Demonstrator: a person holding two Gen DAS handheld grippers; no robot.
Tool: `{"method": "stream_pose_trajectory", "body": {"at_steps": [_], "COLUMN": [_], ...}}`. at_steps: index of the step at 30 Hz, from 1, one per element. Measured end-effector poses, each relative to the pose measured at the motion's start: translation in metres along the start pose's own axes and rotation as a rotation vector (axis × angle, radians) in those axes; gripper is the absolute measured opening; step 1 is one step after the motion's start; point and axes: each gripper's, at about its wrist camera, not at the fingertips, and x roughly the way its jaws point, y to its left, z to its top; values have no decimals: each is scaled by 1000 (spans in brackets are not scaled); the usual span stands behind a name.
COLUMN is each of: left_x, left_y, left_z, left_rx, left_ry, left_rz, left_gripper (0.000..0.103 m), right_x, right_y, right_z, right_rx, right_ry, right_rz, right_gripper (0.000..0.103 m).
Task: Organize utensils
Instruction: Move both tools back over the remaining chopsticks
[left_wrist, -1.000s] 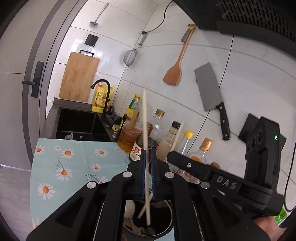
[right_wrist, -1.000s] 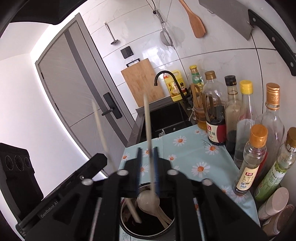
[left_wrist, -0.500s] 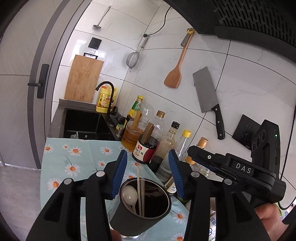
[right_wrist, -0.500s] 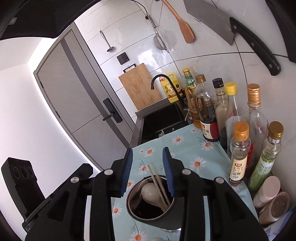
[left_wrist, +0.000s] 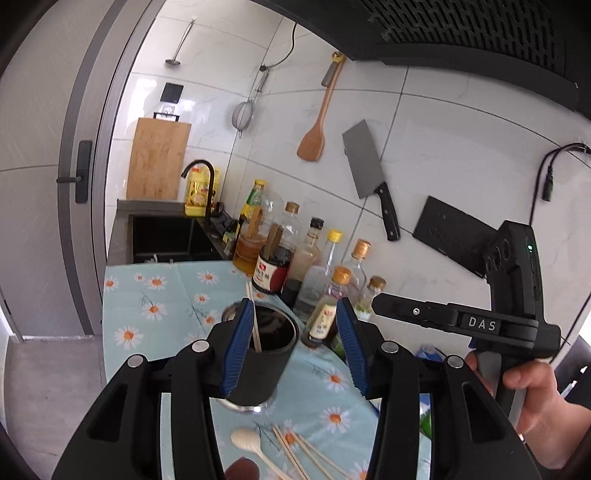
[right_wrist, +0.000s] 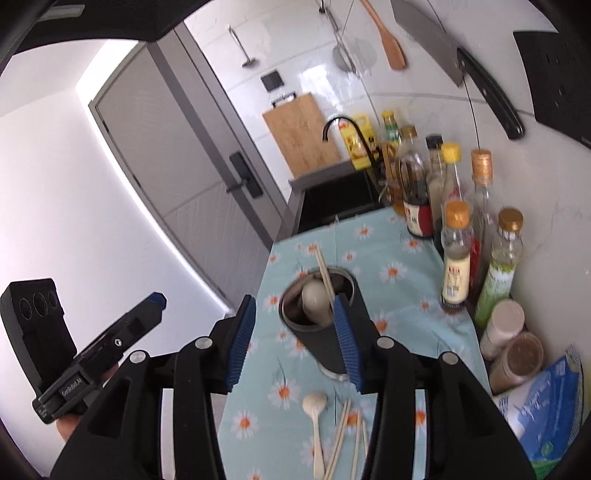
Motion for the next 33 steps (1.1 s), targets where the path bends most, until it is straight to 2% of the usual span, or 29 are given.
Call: {"method": "stream_pose_trajectory", "body": {"at_steps": [8,12,16,20,28,33], "left_x": [-23,-26,-25,-21,-12,-11], "left_y": [-8,-8,-5,-4,0,2], "left_z": [-29,-52,-81,-116,-178,-203], "left_rx": [-27,-44,-81,-110,-175,-219], "left_ry": [102,176,259,345,475,512], "left_rz": [-8,4,8,14,22,15], "left_gripper": [45,45,45,45,45,45], "right_x": [-9,4,16,27,53,66], "right_y": [-4,-7,-9,-15,-33,-46], "right_z": [-35,-65,-97,-130,-204,-233], "right_rx": [-30,-33,-43,-43,-29,25], "right_ry": [215,387,516,637,883,992], "right_rz": [-27,-55,-93,-96,-157,-197], "right_gripper": [45,45,45,45,45,32]}}
